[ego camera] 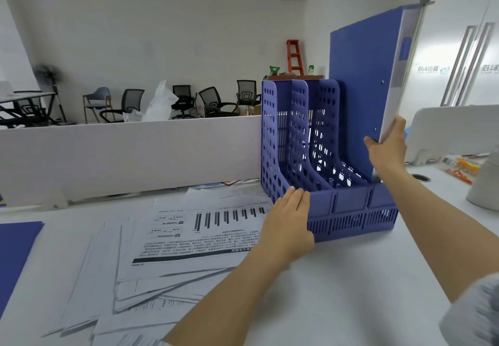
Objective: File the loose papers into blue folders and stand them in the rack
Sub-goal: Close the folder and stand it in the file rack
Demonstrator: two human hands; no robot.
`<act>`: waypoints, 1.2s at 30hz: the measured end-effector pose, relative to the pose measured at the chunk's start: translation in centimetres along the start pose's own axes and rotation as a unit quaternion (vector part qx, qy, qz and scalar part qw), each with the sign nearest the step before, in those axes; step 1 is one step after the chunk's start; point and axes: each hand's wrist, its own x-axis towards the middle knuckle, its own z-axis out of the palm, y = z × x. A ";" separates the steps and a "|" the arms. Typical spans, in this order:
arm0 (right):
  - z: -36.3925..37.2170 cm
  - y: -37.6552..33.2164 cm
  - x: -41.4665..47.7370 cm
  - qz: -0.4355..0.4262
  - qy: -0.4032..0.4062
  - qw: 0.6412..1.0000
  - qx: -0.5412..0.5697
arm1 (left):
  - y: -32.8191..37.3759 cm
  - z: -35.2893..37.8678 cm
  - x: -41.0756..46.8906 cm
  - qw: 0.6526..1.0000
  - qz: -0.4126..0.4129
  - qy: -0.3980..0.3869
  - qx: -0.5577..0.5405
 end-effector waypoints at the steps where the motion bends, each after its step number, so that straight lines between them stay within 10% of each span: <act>1: 0.1 0.7 -0.1 0.013 -0.004 1.000 -0.019 | 0.0 0.0 0.0 1.000 0.003 0.003 -0.001; 26: -0.1 2.4 -5.3 0.019 0.072 0.992 -0.098 | 0.1 -0.9 0.3 0.998 -0.016 -0.067 0.010; 36: 1.2 -0.2 -22.9 -0.110 -0.221 0.968 -0.053 | -6.9 -1.0 -12.0 0.987 -0.131 -0.087 0.001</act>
